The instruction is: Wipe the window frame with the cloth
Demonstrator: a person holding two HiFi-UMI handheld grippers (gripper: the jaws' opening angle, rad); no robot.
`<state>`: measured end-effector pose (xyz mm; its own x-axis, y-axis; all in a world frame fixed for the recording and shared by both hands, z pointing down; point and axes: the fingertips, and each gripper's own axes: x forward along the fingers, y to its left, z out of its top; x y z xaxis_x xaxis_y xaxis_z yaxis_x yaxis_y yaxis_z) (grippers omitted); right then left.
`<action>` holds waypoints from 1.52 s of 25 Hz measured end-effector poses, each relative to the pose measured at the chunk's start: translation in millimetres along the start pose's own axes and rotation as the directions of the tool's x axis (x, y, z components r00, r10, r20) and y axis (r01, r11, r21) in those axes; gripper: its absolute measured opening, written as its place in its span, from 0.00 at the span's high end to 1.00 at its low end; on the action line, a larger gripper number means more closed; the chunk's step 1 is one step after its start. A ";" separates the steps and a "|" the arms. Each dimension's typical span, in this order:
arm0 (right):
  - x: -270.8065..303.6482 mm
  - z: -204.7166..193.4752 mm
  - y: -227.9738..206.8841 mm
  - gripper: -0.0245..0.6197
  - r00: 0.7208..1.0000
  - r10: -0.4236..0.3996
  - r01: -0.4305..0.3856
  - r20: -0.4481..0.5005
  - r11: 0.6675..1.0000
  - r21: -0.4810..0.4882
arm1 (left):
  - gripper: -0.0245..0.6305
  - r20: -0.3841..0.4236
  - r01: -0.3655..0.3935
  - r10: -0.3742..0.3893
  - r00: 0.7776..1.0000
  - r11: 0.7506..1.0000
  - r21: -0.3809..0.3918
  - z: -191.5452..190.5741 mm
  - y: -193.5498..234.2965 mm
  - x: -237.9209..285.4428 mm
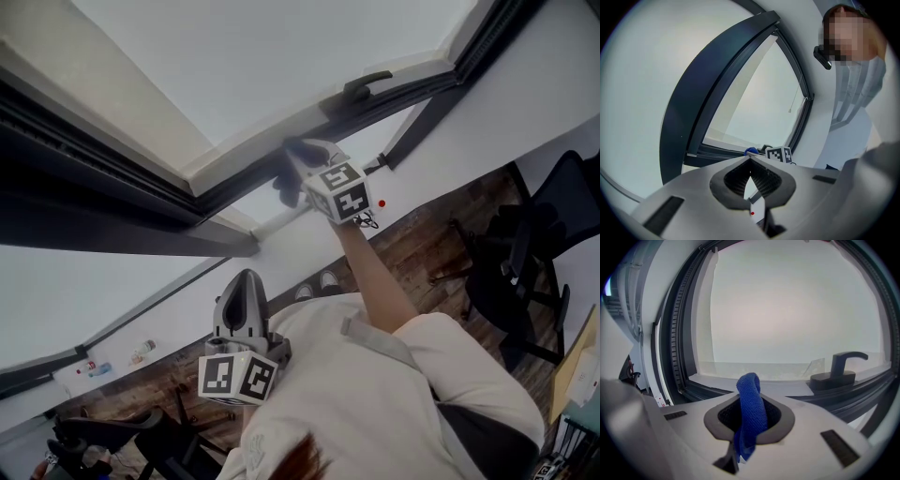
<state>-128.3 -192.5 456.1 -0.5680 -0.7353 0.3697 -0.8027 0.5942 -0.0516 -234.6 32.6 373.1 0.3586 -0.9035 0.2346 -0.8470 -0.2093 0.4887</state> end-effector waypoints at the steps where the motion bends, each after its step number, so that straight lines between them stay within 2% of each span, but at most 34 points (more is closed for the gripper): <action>1: -1.0 -0.1 -0.8 0.89 1.000 -0.001 0.001 -0.001 1.000 0.003 | 0.95 -0.003 0.006 -0.006 1.000 1.000 0.000 -0.4 -2.2 0.6; 12: -1.6 -0.6 -9.0 0.89 1.000 0.002 -0.002 0.005 1.000 -0.001 | 0.95 -0.002 0.003 -0.003 1.000 1.000 0.006 -0.7 -4.1 7.1; 31: -15.2 -2.4 -46.8 0.89 0.998 -0.064 0.064 0.001 0.998 0.026 | 0.95 0.002 0.003 -0.003 1.000 1.000 0.016 0.2 -12.1 14.8; 38: -19.1 -4.3 -54.3 0.89 0.998 -0.056 0.056 0.005 0.998 0.031 | 0.95 0.000 0.001 -0.001 1.000 0.999 0.033 -2.1 -19.7 18.4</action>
<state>-73.1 -209.3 455.8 -0.5227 -0.7693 0.3673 -0.8386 0.5415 -0.0594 -210.4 20.8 369.5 0.3595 -0.9032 0.2345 -0.8593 -0.2224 0.4606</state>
